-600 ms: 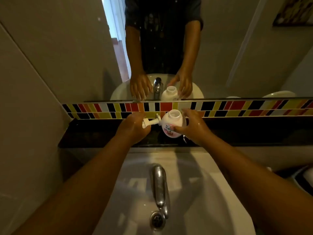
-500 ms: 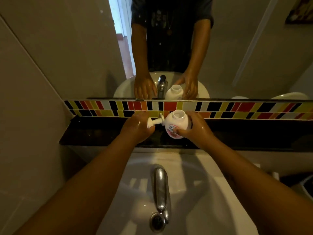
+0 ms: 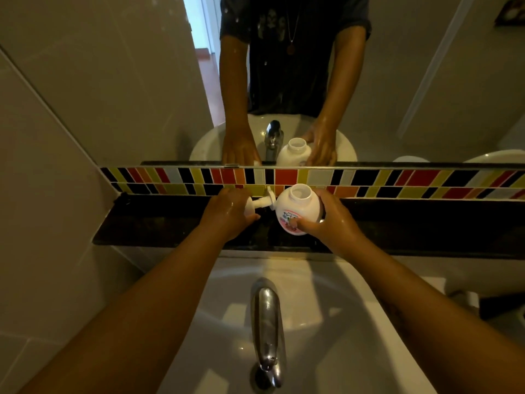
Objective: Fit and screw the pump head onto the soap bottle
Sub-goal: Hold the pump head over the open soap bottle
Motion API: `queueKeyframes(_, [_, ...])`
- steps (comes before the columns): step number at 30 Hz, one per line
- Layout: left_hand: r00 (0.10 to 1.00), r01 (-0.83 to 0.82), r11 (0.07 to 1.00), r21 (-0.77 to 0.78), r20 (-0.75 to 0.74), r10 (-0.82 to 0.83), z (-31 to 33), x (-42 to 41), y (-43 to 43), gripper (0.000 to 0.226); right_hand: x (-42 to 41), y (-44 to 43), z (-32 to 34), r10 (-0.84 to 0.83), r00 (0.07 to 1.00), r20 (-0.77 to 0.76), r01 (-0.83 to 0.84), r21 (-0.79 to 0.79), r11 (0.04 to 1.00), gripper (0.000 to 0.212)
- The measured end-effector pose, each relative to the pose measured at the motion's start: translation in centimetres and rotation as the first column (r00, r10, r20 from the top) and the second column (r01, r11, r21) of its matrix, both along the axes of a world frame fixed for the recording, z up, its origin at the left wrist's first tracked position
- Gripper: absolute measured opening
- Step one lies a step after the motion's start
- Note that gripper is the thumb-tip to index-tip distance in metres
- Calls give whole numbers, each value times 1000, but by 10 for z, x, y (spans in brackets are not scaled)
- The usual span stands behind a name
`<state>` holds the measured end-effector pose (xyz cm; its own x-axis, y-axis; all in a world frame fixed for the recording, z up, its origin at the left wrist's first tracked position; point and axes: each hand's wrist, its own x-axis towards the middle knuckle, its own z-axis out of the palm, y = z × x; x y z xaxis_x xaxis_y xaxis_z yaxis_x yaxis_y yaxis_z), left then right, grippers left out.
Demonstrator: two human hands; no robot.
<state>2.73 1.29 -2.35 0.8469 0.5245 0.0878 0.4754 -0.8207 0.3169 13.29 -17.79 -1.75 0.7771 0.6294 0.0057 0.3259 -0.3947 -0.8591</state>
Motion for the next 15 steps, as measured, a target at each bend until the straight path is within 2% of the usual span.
queueKeyframes(3, [997, 27, 995, -91, 80, -20, 17, -6, -2, 50, 4, -4, 9, 1, 1000, -19, -1, -12, 1000, 83])
queueKeyframes(6, [985, 89, 991, -99, 156, -73, 39, -13, -4, 53, 7, -9, 26, -5, 998, -61, 4, -5, 1000, 89])
queueKeyframes(12, [936, 160, 957, -243, 344, -69, 74, -13, -21, 52, 5, -9, 78, 40, 997, -65, -32, 110, 993, 57])
queueKeyframes(15, [924, 211, 935, -285, 369, -97, 80, -8, -33, 53, 4, -12, 96, 92, 990, -107, -75, 156, 985, 49])
